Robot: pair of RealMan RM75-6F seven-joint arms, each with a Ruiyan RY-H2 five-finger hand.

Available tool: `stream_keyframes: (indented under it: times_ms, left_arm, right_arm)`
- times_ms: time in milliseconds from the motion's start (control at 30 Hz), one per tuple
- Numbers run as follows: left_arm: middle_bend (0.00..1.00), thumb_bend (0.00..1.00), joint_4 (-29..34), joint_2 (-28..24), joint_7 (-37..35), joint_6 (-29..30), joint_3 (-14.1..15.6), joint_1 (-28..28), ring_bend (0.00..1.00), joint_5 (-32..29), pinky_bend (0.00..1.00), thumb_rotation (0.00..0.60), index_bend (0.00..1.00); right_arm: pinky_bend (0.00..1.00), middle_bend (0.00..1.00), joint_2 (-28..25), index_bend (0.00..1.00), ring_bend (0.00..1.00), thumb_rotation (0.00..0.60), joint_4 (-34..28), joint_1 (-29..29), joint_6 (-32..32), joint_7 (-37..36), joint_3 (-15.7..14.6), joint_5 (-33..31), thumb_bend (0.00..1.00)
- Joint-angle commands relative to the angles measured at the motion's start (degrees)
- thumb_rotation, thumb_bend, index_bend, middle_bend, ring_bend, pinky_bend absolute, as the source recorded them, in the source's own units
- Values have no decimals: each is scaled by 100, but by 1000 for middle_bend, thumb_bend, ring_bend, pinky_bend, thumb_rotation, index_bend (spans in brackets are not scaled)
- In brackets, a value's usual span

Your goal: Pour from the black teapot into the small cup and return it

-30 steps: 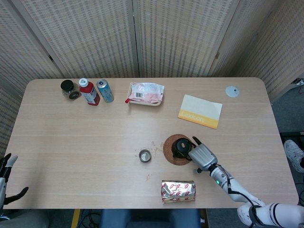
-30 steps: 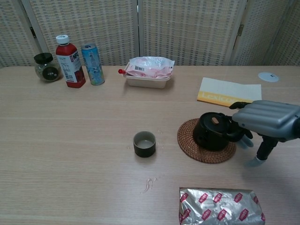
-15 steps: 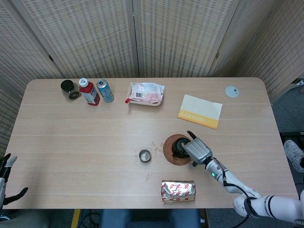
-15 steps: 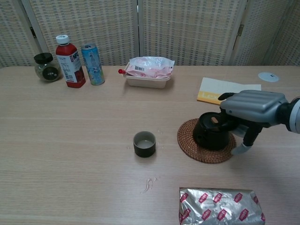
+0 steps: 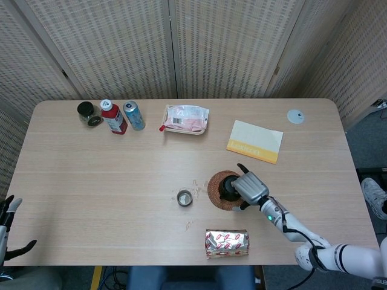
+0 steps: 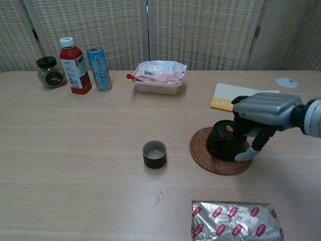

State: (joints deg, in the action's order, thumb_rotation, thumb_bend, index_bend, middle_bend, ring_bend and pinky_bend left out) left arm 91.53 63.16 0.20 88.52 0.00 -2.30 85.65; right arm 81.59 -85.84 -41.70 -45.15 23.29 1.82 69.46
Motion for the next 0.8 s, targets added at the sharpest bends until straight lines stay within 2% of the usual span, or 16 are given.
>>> stream_keyframes:
  times_ms: [33, 233, 467, 800]
  left_arm:
    - [0, 139, 4, -3, 1, -3, 1, 2, 0, 2, 0, 600, 28]
    - [0, 139, -1, -1, -3, -3, 4, -5, 0, -7, 0, 600, 27]
    - [0, 139, -29, 5, -18, 19, -2, -17, 0, -12, 0, 600, 28]
    - [0, 139, -88, 13, -70, 39, -13, -30, 0, -23, 0, 600, 28]
  right_arm:
    - [0, 954, 33, 992, 839, 378, 58, -25, 19, -47, 33, -42, 2]
    - [0, 964, 58, 999, 849, 376, 109, -88, 36, -146, 104, -56, 56]
    - [4, 982, 76, 1000, 871, 375, 159, -164, -38, -253, 199, 65, 188]
    - [89, 998, 114, 1000, 891, 374, 224, -250, -135, -341, 300, 177, 282]
